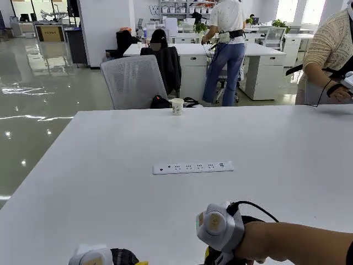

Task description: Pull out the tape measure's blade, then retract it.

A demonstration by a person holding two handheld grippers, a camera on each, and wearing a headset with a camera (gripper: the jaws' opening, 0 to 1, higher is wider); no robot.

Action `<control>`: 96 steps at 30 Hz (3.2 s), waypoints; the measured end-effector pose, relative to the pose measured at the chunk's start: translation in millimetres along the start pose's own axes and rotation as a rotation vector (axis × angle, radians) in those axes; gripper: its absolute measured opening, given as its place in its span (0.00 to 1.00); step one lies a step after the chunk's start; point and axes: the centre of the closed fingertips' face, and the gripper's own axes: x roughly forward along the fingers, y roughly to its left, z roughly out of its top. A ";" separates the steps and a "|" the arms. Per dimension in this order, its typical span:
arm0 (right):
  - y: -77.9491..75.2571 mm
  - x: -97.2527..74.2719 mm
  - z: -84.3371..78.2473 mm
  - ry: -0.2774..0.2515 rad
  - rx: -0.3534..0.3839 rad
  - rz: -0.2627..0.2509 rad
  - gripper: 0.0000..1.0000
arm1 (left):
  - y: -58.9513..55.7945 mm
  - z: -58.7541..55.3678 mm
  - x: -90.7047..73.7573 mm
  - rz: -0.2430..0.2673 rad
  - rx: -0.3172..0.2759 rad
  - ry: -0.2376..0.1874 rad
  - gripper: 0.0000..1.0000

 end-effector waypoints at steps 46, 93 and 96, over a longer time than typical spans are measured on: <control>0.8 7.9 16.8 -0.002 -0.001 -0.004 0.11 | 0.7 -1.4 0.1 -0.005 -0.011 0.016 0.63; 2.0 16.2 39.0 -0.042 0.004 0.009 0.11 | -2.3 -1.5 -2.1 -0.045 -0.027 0.041 0.63; 2.2 17.2 40.9 -0.043 0.003 0.011 0.11 | -2.0 -1.3 -1.7 -0.045 -0.029 0.041 0.63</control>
